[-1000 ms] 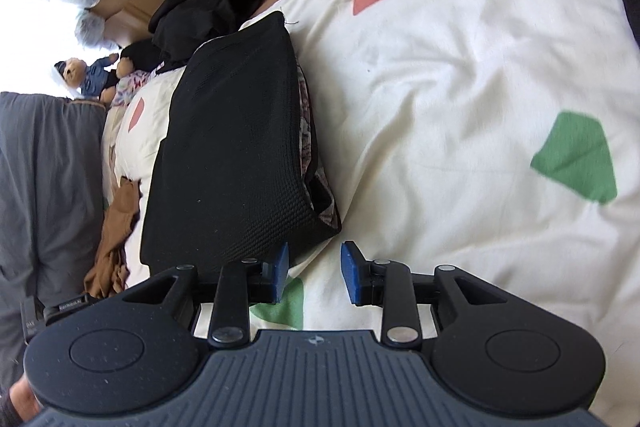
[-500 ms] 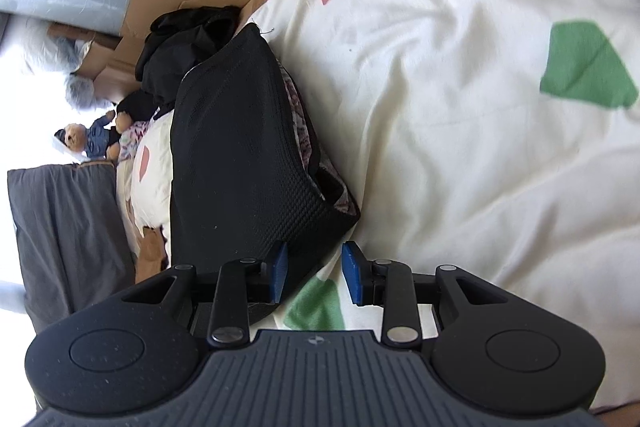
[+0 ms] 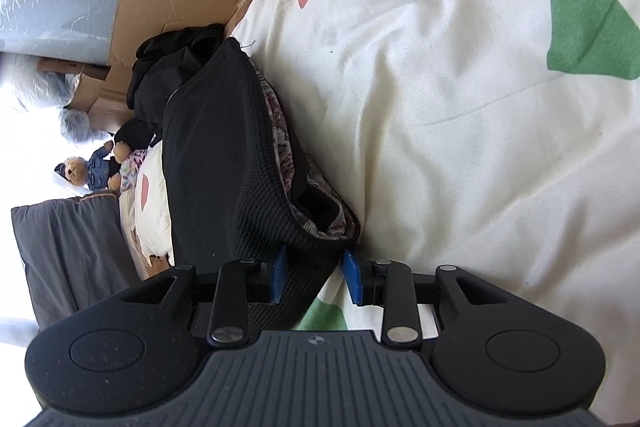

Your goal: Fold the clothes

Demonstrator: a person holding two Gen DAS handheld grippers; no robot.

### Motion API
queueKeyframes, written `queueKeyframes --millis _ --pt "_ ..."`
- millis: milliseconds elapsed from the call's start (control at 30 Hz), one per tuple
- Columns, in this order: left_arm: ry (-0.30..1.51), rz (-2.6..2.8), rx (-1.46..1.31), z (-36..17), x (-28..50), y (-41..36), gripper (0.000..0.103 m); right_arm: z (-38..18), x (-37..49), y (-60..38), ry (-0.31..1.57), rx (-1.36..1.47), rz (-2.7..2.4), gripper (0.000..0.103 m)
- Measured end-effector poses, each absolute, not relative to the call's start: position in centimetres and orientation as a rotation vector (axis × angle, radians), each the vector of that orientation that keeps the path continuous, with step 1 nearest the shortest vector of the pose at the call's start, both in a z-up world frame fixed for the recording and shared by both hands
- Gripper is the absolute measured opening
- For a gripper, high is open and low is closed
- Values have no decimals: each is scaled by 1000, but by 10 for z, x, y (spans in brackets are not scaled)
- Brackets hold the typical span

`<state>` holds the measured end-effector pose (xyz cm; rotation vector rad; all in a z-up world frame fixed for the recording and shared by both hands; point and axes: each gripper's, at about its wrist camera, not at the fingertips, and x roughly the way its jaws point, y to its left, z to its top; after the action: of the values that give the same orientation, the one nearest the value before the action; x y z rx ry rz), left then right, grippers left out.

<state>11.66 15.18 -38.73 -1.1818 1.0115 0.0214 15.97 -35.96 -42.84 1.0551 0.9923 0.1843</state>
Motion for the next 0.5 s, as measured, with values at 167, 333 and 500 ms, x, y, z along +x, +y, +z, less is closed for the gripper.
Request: queueKeyframes --millis 167,333,500 --pt "1017 -22 -1234 -393 112 153 32 -425 156 -361 973 1062 178 34" --pt "1022 -48 -1251 -396 112 151 36 -420 150 -365 953 1055 158 34" --pt "1032 -64 -1192 -393 118 148 21 -414 152 -362 964 982 169 19"
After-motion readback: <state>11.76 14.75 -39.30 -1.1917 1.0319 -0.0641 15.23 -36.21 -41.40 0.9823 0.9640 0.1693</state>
